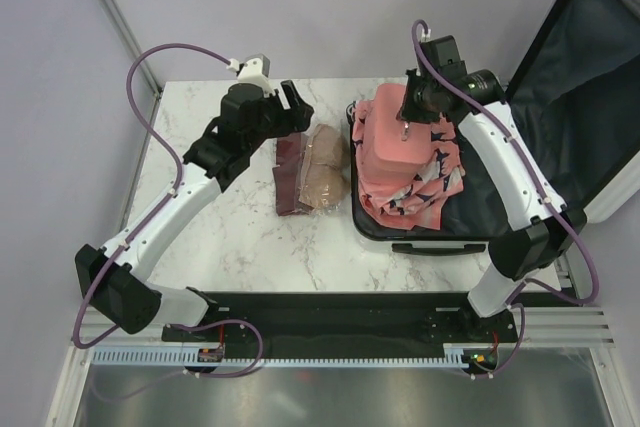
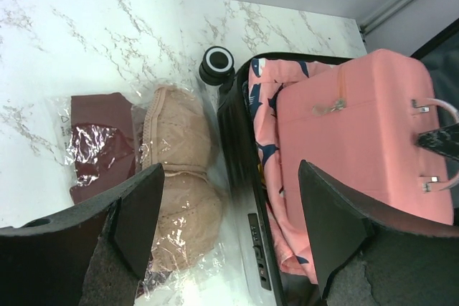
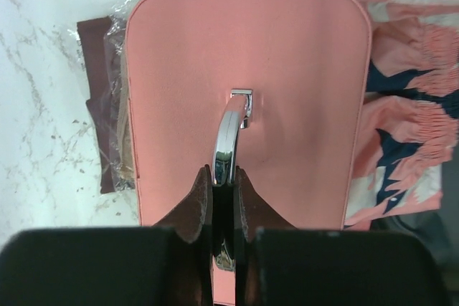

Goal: Pack the luggage
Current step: Pick up the storage box from the luggage, then place the storage box in the luggage.

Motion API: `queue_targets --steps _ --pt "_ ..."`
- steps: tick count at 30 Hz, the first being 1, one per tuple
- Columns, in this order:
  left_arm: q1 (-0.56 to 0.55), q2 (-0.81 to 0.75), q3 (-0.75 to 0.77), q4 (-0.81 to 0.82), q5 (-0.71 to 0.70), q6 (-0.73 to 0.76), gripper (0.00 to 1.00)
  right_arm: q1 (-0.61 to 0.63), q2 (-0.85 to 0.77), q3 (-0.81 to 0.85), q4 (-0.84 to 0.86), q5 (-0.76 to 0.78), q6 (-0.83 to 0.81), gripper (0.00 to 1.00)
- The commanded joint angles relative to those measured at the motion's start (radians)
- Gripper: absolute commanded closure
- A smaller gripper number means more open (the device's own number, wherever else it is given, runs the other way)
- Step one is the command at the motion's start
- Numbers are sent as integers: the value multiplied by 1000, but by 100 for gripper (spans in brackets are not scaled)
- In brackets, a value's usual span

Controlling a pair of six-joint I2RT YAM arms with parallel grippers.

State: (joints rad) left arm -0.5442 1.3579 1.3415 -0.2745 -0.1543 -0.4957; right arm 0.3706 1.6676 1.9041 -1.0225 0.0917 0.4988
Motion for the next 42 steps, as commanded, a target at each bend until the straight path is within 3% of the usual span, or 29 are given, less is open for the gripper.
queue_targets --steps 1,8,18,21,29,34,42 --pt "10 -23 4 32 -2 5 18 -10 -2 200 -59 126 -68 100" --pt "24 -14 -4 37 -1 16 18 -176 -28 374 -123 96 -153 100" --pt "49 -33 -39 46 -19 34 16 -424 -120 184 -35 26 -341 100" --pt "58 -34 -48 47 -10 34 16 -458 -131 101 80 -19 -383 100" --pt "81 -34 -47 47 6 65 16 -512 -103 -23 145 -118 -443 100" --pt "93 -40 -59 54 9 74 16 -513 -101 -102 168 -98 -482 100" --pt "110 -34 -71 60 30 77 16 -515 -72 -27 165 -38 -522 100"
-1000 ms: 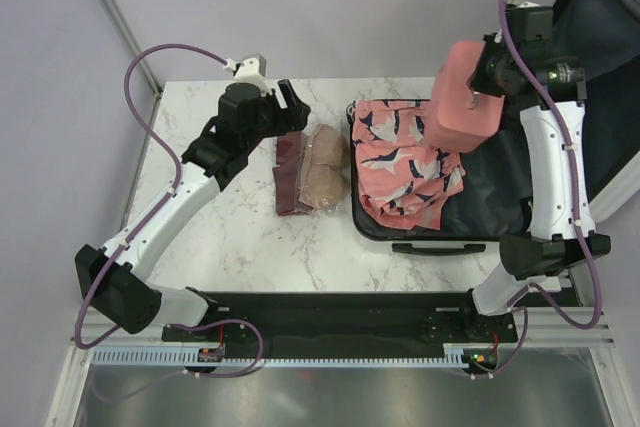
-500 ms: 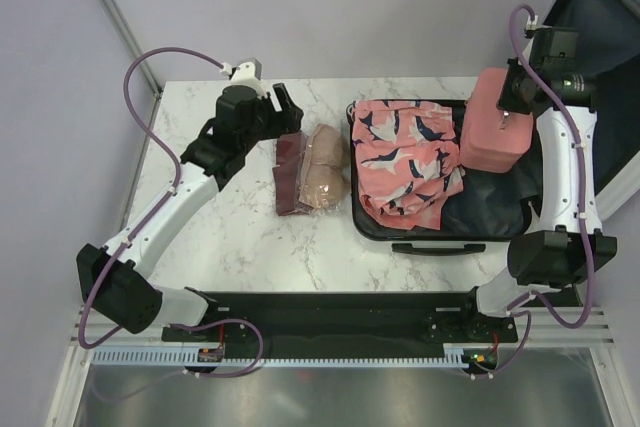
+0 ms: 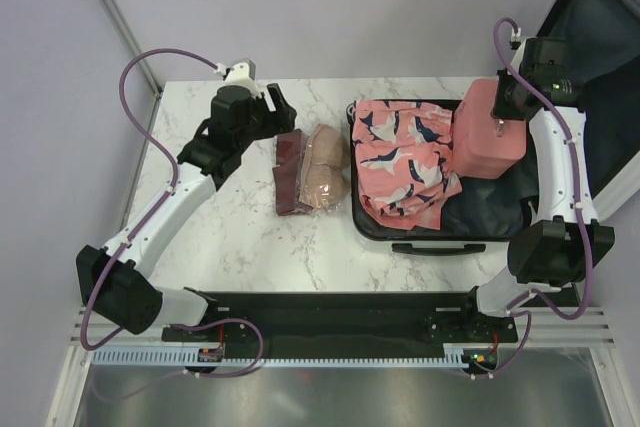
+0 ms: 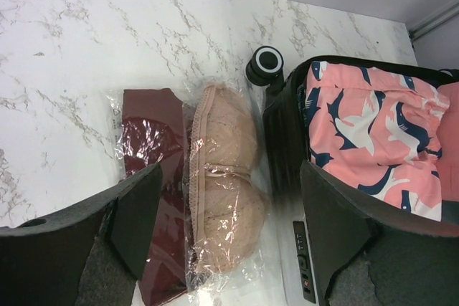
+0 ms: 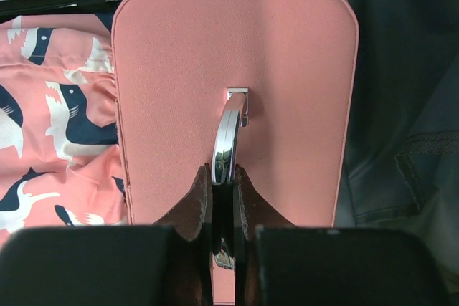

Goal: Pack the luggage
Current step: Place the storage box in the luggage.

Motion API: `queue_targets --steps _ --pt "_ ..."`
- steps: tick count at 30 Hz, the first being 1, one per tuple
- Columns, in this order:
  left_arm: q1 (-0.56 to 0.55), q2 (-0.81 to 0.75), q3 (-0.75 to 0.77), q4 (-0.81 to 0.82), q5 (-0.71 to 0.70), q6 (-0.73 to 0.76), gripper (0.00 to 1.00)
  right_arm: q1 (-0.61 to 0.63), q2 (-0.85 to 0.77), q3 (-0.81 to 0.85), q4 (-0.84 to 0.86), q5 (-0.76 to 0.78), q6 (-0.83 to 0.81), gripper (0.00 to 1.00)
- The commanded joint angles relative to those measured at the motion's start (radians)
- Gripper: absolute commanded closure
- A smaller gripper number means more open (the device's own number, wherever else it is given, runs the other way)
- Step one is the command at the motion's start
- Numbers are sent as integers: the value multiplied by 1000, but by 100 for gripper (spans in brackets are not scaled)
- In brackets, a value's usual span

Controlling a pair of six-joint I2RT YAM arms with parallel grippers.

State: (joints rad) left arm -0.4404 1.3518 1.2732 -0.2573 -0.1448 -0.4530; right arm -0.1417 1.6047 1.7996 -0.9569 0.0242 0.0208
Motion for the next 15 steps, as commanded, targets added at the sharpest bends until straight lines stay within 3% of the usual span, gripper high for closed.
queue_targets --steps 1,5,15 --pt "8 -22 3 44 24 34 16 -4 -6 76 98 42 -50 100" --pt "8 -14 9 44 31 31 16 -6 -12 66 98 103 -90 100" --pt "19 43 58 46 90 43 16 -7 -14 -29 130 60 -105 100"
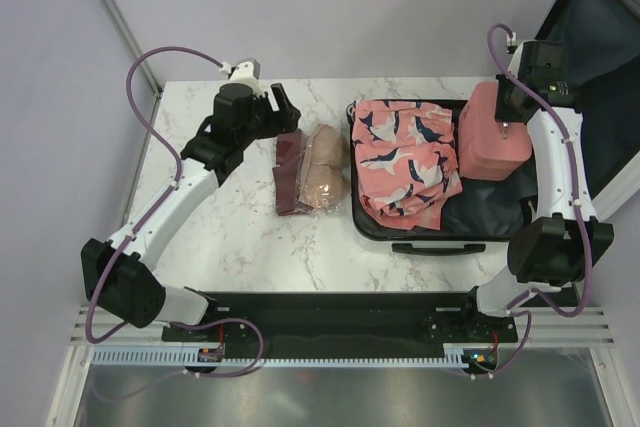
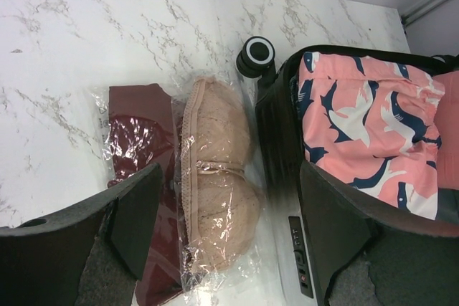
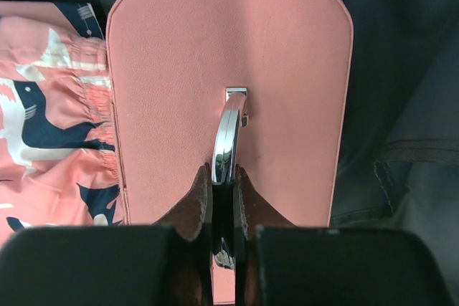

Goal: Pack the luggage
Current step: Place the storage box in the luggage.

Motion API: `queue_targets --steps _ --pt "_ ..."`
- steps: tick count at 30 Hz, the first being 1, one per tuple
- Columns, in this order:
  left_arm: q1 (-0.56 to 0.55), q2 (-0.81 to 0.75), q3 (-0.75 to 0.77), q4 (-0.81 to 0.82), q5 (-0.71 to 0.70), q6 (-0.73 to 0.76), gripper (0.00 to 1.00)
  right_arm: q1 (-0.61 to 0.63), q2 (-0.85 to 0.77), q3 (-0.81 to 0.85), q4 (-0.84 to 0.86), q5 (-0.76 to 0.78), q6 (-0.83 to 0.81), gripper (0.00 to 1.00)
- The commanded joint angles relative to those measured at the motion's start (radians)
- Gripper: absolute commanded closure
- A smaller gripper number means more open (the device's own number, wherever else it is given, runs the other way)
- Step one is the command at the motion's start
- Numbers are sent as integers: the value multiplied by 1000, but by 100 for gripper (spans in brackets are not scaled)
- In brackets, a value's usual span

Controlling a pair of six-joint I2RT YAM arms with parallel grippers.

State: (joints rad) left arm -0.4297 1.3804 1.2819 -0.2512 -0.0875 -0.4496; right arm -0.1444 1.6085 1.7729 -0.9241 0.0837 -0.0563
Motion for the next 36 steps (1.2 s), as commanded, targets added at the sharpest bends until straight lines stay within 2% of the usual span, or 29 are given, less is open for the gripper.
queue_targets --steps 1,9,20,25,28,36 --pt "9 17 53 41 34 40 16 -4 -10 -1 99 4 -30 100" --pt "14 -7 20 40 23 38 16 0 40 42 100 19 -42 100" --pt "23 8 45 38 34 42 16 138 117 25 157 188 -114 100" --pt "22 2 40 38 25 40 16 138 113 -44 257 266 -120 100" --pt "23 -6 31 38 16 37 16 125 113 -121 306 251 -108 100" --pt "25 -35 -1 38 -14 28 16 31 156 -164 364 170 -59 100"
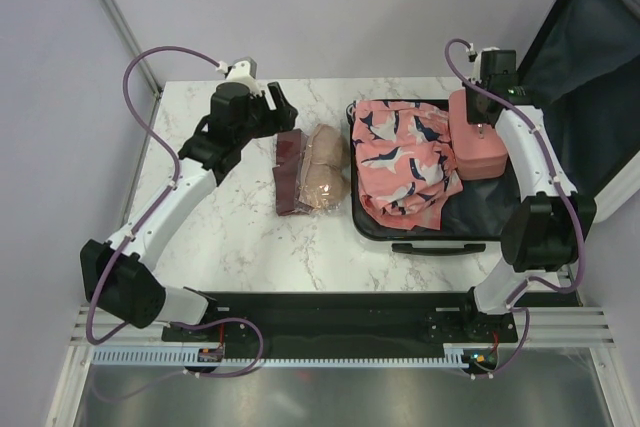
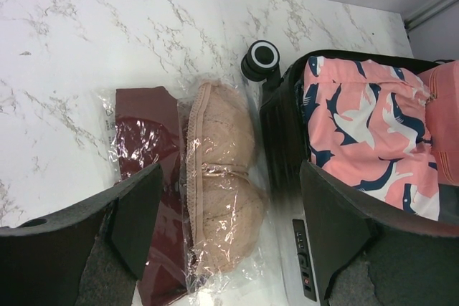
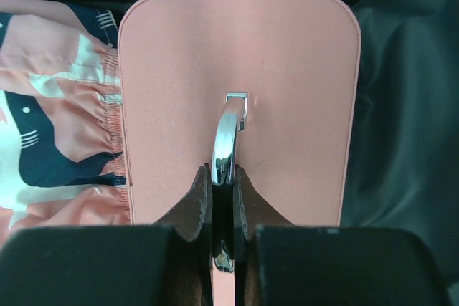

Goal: Pack the luggage
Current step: Place the storage box in the luggage.

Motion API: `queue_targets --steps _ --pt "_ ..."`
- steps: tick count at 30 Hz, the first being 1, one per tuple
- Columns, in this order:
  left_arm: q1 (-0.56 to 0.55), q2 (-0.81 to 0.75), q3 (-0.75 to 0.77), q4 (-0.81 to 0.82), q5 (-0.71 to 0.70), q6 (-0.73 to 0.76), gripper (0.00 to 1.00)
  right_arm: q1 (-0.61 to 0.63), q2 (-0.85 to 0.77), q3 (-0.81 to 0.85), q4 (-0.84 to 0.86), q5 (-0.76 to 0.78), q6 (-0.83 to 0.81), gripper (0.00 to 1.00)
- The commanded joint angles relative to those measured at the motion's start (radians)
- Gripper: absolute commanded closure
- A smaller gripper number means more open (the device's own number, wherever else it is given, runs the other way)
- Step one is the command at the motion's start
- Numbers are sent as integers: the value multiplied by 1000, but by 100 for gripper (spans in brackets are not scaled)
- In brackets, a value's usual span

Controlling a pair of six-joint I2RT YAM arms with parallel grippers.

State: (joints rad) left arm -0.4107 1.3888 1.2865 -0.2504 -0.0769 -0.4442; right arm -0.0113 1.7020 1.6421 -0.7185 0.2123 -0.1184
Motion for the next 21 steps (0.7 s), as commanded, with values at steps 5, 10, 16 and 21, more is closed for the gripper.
queue_targets --steps 5,10,16,21 --pt "4 -59 -27 36 -35 15 16 -148 133 13 160 22 48 100" --pt "4 -82 -55 37 -55 6 16 -211 176 76 133 -4 106 100" --pt "6 -132 -136 53 -87 -27 17 -317 140 62 123 -97 184 100" --pt "6 -163 -193 62 -90 -28 16 -343 145 77 107 -123 206 100"
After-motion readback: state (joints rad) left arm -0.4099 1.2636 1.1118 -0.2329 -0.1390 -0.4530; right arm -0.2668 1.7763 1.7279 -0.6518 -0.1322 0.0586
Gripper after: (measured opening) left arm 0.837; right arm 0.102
